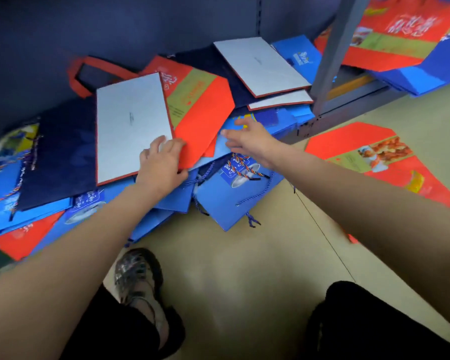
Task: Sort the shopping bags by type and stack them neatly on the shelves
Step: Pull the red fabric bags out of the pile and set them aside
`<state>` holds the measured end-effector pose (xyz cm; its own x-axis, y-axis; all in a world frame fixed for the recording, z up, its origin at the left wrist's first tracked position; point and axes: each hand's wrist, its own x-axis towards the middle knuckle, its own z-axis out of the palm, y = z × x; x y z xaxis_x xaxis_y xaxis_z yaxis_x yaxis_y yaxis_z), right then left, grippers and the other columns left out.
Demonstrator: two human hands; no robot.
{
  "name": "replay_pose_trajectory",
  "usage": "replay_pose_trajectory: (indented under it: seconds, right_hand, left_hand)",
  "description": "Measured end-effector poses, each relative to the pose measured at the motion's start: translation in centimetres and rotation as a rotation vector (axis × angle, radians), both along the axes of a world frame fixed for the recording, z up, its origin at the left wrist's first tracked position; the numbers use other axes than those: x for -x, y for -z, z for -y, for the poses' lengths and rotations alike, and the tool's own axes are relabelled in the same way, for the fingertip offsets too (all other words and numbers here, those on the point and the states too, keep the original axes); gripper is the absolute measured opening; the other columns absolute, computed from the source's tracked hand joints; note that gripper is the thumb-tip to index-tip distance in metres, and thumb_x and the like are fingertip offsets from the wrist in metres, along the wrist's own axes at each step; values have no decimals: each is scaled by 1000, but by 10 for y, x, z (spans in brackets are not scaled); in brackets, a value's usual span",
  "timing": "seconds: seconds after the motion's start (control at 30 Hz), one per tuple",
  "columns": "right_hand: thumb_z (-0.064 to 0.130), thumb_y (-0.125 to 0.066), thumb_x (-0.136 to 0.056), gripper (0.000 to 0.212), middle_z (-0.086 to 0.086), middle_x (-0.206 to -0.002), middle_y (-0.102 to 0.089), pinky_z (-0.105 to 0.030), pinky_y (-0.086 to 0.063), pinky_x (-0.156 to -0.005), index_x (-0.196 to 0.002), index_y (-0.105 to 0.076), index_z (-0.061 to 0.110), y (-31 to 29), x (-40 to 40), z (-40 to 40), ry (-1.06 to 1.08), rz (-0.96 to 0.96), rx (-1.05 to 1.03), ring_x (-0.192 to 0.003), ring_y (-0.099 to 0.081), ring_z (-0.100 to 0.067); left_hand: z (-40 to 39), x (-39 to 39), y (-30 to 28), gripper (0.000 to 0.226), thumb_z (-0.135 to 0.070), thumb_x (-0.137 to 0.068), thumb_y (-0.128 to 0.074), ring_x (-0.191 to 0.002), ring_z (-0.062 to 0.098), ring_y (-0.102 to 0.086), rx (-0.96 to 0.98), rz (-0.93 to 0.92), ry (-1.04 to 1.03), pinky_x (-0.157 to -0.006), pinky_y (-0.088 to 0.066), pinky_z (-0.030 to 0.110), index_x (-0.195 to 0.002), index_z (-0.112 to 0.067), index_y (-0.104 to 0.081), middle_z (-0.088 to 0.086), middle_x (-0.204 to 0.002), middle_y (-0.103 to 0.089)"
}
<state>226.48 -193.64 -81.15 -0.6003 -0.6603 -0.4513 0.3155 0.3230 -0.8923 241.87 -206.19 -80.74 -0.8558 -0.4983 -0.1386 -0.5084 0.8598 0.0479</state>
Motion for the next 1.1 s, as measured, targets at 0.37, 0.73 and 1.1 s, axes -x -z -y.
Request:
replay_pose_trajectory:
  seconds: [0.37, 0.73, 1.1]
  right_hand:
    - [2, -66, -75, 26, -5, -93, -58, -42, -48, -91, -85, -52, 21, 2, -5, 56, 326, -217, -68, -89, -58, -24]
    - [-9, -58, -84, 34, -10, -71, -50, -15, -45, -37, -67, -44, 17, -31, 76, -94, 134, -448, -406, -39, -51, -5]
    - [4, -53, -88, 18, -12, -63, -54, -19, -41, -31, -70, -50, 3, -7, 84, -149, -204, -546, -927, -49, -54, -22]
  left_hand:
    - [35, -23, 2, 78, -64, -75, -26, -129, 29, -34, 70, -147, 206, -101, -28, 49, -134, -15, -44, 0, -140, -43]
    - [32, -16, -19, 108, -59, -67, -71, -141, 37, -3, -106, 403, 30, -107, -24, 56, -145, -44, 2, 5, -156, -7]
    - [-9, 11, -18, 72, -25, -84, -60, -143, 25, -14, -181, 163, 199, -114, -21, 44, -147, -22, -24, 8, -157, -10]
